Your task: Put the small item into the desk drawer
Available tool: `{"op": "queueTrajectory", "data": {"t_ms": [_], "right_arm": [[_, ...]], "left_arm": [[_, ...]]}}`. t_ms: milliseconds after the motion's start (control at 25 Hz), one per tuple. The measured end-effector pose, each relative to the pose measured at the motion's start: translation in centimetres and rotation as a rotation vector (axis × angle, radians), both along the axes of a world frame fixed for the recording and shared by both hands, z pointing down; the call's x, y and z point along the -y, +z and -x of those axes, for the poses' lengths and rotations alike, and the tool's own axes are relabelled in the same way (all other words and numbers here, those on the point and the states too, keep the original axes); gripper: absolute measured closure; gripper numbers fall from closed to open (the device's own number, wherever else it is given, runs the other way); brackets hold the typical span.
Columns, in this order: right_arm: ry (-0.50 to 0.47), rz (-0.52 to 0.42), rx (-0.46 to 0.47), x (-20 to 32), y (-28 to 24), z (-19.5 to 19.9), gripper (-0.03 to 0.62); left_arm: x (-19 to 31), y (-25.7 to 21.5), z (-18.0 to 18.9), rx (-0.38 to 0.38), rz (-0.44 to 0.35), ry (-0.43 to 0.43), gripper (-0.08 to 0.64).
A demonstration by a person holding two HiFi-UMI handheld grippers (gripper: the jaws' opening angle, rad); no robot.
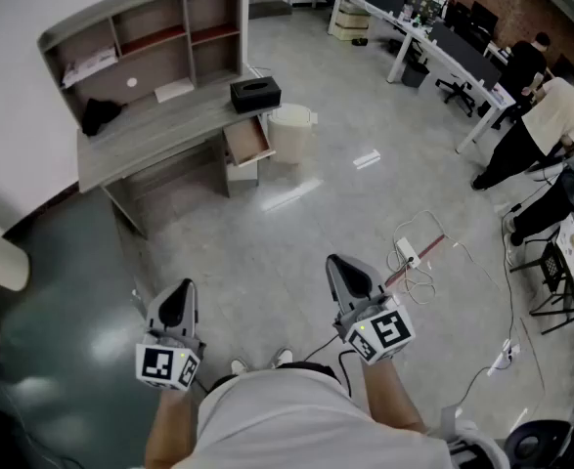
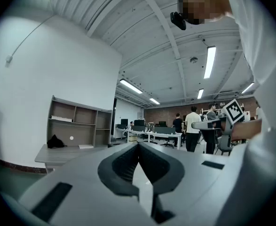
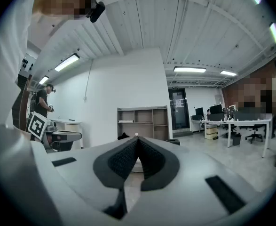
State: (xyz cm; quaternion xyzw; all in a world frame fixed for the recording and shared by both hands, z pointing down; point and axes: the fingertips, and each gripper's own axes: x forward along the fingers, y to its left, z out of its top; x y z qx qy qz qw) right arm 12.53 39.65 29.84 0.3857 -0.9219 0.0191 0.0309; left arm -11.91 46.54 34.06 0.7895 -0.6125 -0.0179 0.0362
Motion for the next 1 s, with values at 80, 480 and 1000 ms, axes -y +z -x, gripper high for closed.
{"op": "queueTrajectory", "data": {"t_ms": [80,480,1000], "right_arm": [[0.002,0.001,-0.001,0.2,0.0,-0.1,0.571],[-0.031,0.044,0.084,0.7,1.4,-3.4,0.571],[-0.002,0.117,0.008,4.0,6.2,-6.8,0.571]], "left_arm": [[0.2,0.1,-0.2,-0.006,0.005,0.004,0.541],[1.6,1.0,-4.2,0.023,0.019,0.041,0.541],[8.2,2.3,-5.7,0.049,0.036,0.044,0.541]]}}
